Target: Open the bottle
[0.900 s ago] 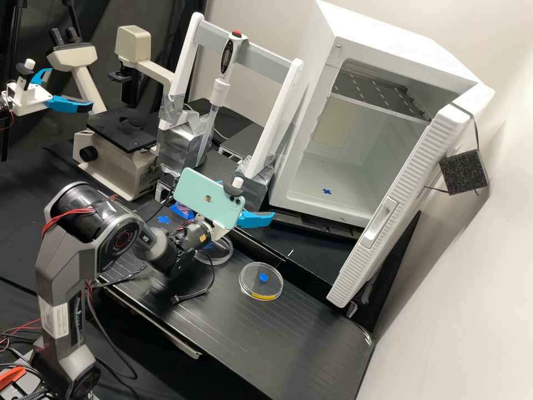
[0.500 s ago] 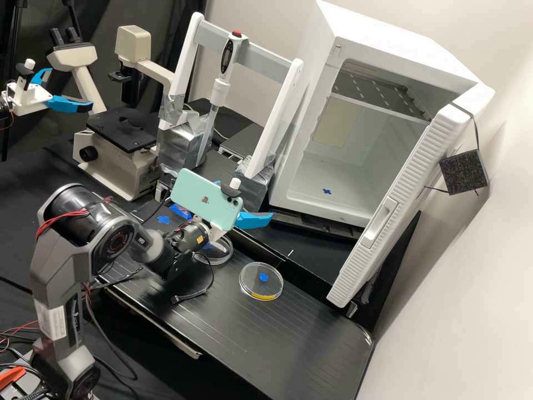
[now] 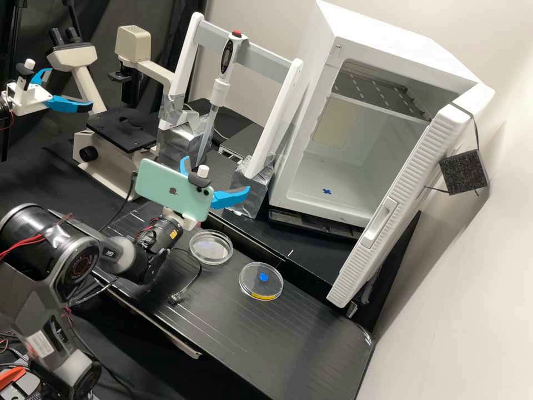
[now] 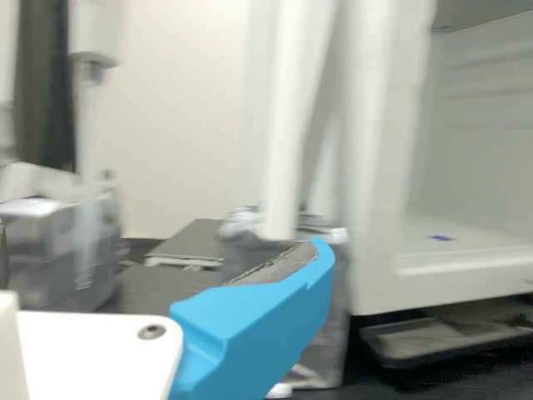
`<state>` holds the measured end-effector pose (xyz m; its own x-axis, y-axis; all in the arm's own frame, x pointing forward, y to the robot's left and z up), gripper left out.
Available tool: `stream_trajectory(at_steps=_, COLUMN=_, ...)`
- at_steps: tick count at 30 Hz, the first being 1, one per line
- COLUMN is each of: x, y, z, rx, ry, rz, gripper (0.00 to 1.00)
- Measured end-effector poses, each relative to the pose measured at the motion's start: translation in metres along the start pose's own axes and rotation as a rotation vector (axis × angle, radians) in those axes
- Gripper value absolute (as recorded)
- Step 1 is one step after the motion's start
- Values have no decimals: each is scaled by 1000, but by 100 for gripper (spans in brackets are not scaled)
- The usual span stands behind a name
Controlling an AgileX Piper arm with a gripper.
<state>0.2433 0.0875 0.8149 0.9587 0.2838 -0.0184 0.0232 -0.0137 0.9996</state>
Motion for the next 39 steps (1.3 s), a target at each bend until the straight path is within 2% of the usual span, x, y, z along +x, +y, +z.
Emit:
stream_trajectory(at_steps=2, x=-1, y=-9, z=-2, rx=4, ry=7, rz=-34, gripper=100)
stream_trajectory(at_steps=7, x=-1, y=-26, z=-1, rx=-22, ry=8, rz=-104, gripper=100)
stream_trajectory(at_steps=15, x=2, y=-39, z=9, rx=-20, ry=-34, rz=-153, gripper=100)
stream_trajectory(at_steps=16, x=3, y=-40, z=10, rx=-20, ry=-38, rz=-157, gripper=0)
stream_trajectory(at_steps=39, x=4, y=-39, z=16, rx=-22, ry=-53, rz=-144, gripper=0)
